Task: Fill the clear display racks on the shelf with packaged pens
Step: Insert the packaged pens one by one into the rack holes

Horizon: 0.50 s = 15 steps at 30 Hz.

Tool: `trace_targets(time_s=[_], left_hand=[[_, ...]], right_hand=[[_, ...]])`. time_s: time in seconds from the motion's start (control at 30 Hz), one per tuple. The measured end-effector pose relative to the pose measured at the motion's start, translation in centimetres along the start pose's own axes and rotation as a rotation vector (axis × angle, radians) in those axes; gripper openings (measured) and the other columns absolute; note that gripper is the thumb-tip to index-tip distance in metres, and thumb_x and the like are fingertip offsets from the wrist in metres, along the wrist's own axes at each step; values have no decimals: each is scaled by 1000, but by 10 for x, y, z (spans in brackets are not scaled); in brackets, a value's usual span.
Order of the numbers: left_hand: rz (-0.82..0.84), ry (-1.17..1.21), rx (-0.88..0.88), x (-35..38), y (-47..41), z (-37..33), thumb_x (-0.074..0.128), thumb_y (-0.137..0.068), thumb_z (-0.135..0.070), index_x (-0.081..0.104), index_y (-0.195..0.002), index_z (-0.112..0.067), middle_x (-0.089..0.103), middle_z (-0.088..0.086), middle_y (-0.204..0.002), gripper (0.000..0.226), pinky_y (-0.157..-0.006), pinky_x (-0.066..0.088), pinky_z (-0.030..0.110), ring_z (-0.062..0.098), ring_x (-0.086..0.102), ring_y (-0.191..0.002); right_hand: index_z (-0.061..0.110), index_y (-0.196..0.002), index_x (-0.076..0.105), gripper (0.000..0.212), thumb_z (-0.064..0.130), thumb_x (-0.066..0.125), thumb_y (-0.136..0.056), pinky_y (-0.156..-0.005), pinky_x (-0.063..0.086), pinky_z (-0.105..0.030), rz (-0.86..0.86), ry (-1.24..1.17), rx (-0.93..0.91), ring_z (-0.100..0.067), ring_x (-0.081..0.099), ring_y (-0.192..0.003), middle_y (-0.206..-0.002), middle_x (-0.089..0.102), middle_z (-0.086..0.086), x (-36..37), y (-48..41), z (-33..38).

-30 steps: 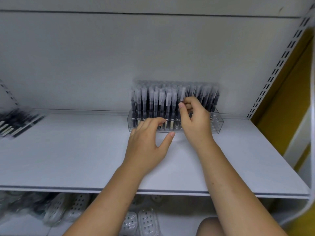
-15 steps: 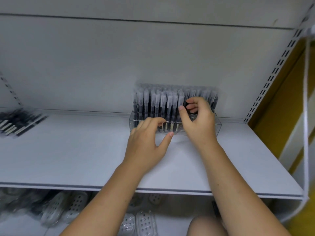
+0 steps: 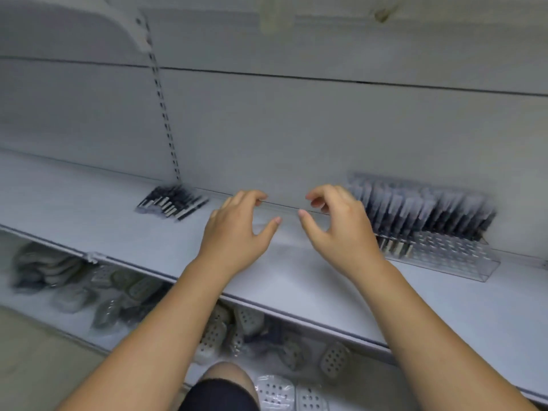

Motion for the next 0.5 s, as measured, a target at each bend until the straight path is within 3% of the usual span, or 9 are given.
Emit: trace_targets(time_s=[0.3, 0.5], left_hand=[[147, -217, -270, -31, -11, 142, 65, -93, -54, 46, -144, -26, 51, 0, -142, 61, -102, 47, 43, 25, 48, -134], [240, -413, -301, -20, -44, 185, 65, -93, -56, 48, -139, -15, 49, 10, -141, 64, -107, 41, 44, 31, 41, -136]], right_hand=[[20, -106, 63, 13, 27, 66, -96, -84, 48, -28, 288, -157, -3, -9, 57, -89, -100, 57, 7, 127, -29, 56], [21, -101, 66, 6, 23, 66, -95, -85, 49, -31, 346, -161, -18, -10, 59, -92, -98, 59, 6, 161, -37, 57]])
Point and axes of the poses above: each hand's wrist, its own y-axis away from the middle knuckle, its own x-axis out of the palm, z = x × y, the point moved 8 cm from there along -y, towards the middle knuckle
